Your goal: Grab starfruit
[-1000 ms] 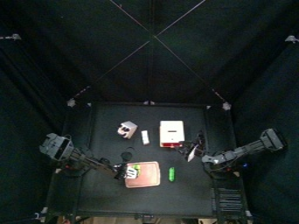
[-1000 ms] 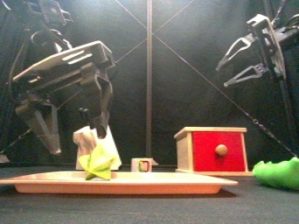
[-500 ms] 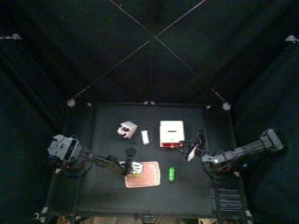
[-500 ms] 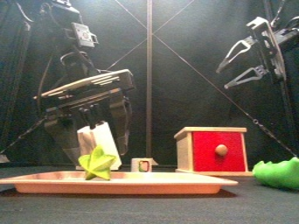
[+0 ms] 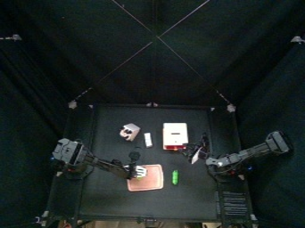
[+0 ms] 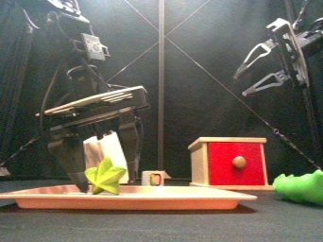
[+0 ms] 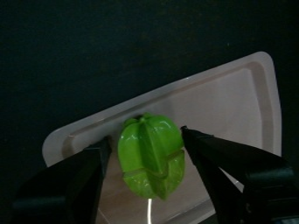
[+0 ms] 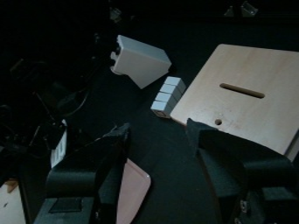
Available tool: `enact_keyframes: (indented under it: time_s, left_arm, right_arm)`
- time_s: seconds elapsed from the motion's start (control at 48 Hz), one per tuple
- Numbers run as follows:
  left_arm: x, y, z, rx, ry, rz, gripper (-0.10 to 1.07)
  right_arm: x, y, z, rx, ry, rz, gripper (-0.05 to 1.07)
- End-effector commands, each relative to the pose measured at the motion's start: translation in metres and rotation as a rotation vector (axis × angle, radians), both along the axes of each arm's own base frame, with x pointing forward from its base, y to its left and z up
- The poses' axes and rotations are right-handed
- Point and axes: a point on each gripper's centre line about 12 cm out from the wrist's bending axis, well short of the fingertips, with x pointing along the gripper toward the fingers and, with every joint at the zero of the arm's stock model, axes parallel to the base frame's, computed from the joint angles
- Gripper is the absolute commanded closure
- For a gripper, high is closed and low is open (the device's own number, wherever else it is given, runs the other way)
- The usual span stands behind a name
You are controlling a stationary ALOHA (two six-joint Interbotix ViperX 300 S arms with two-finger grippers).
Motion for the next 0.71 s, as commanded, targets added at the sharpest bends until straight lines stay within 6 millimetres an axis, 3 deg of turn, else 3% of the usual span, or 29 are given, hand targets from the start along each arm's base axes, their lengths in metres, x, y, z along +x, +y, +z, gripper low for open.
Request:
enact_keyframes:
  time_s: [0.0,0.208,0.417,0.688]
  left_arm:
    - [0.008,-0.001,0.01,-0.02,-0.043,0.01,0.08]
    - [0.005,-0.007,0.016,-0.031,-0.055,0.002,0.25]
    - [-0.002,-0.019,0.029,-0.053,-0.082,-0.023,0.26]
    - [-0.003,-0.021,0.028,-0.059,-0.08,-0.025,0.26]
  right_arm:
    - [0.002,0.0,0.006,0.0,-0.016,-0.003,0.15]
    - [0.002,0.0,0.005,0.001,-0.013,-0.002,0.15]
    - [0.002,0.0,0.005,0.001,-0.015,-0.003,0.15]
    - [0.002,0.0,0.005,0.001,-0.013,-0.004,0.15]
